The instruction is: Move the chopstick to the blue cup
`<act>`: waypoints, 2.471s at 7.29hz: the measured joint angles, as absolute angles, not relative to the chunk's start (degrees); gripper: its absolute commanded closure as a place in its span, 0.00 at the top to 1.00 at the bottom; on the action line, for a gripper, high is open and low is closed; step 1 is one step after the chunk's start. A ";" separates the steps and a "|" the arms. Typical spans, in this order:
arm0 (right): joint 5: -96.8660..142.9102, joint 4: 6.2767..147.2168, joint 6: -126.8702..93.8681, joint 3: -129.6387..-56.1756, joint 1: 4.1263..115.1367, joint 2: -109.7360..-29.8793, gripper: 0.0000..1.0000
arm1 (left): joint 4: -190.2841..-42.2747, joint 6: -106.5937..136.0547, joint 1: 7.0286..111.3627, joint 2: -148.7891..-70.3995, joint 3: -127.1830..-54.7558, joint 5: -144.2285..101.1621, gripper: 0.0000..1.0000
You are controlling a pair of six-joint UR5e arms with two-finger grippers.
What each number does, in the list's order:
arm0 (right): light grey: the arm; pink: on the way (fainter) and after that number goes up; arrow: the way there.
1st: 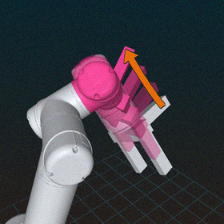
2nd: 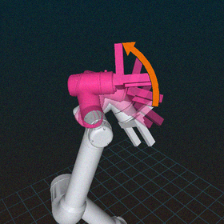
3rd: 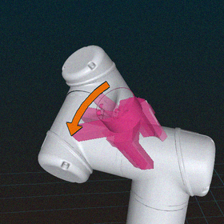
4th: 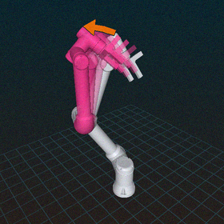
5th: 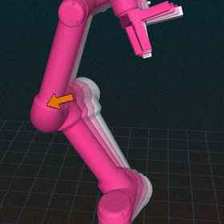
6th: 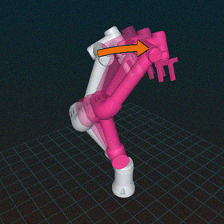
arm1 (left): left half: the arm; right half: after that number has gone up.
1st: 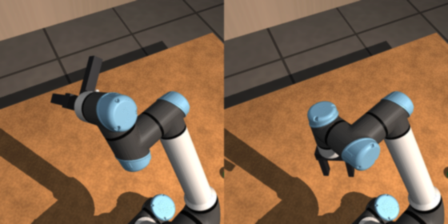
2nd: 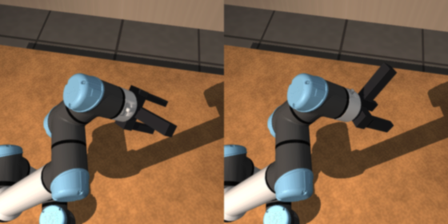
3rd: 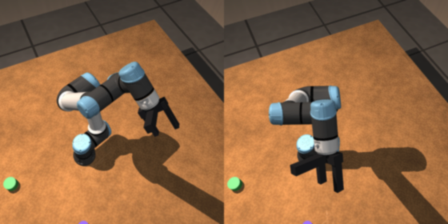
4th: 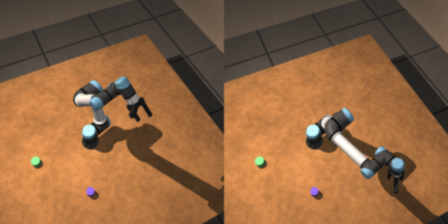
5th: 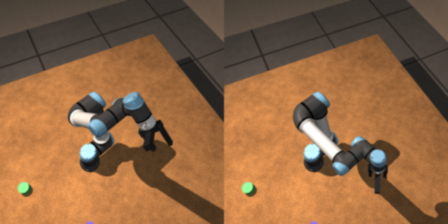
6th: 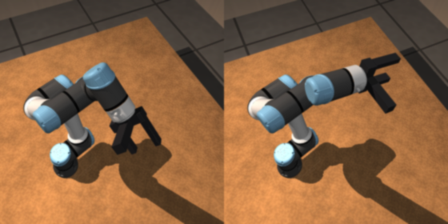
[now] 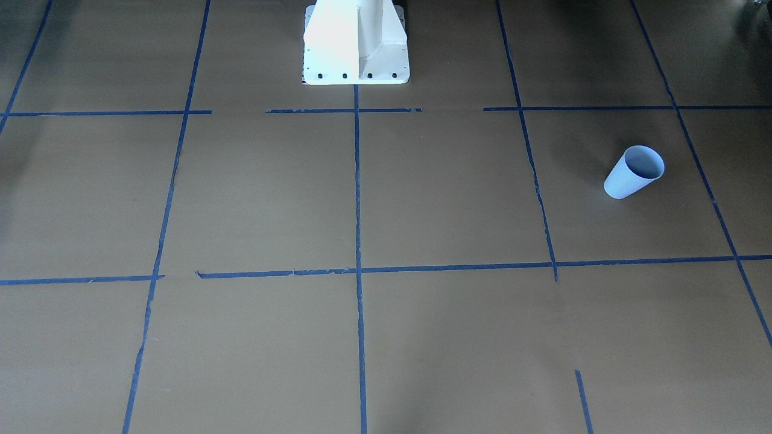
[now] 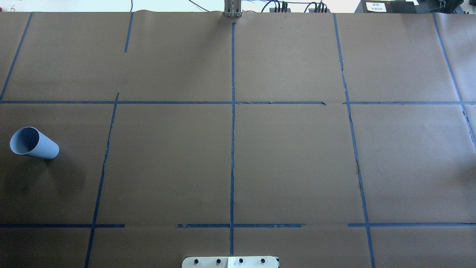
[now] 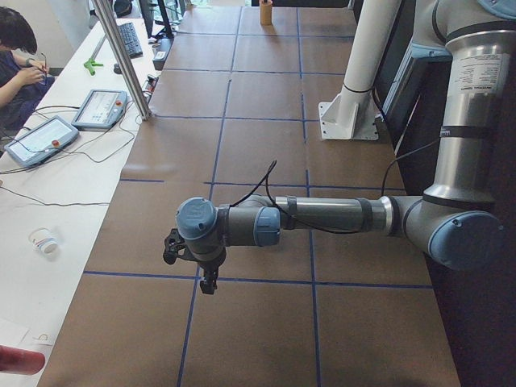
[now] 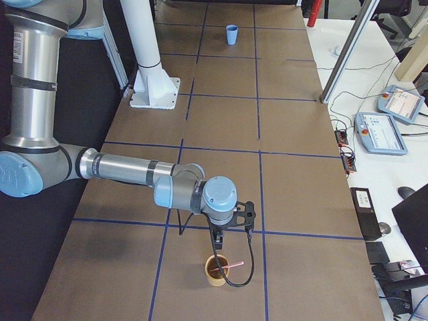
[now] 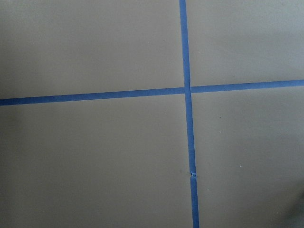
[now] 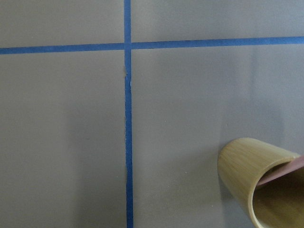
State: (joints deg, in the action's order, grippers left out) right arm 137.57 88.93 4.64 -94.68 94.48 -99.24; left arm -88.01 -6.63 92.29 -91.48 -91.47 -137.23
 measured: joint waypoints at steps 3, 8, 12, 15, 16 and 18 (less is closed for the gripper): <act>137.63 88.94 4.65 -95.08 94.48 -99.27 0.99 | -89.35 9.16 86.49 -84.88 -106.29 -137.72 1.00; 137.62 88.87 4.65 -95.10 94.46 -98.87 0.99 | -112.95 38.44 69.58 -80.32 -105.65 -133.04 1.00; 137.57 88.86 4.64 -95.12 94.48 -98.85 0.99 | -116.30 41.90 64.03 -80.82 -103.13 -130.33 1.00; 137.55 88.86 4.66 -94.89 94.48 -98.83 0.99 | -116.24 41.93 61.58 -82.32 -101.35 -130.26 1.00; 137.55 88.86 4.66 -94.88 94.48 -98.81 1.00 | -116.28 41.93 61.01 -82.99 -100.37 -130.26 0.99; 137.55 88.86 4.64 -94.96 94.48 -98.79 0.99 | -116.35 41.94 60.42 -83.43 -99.67 -130.27 0.42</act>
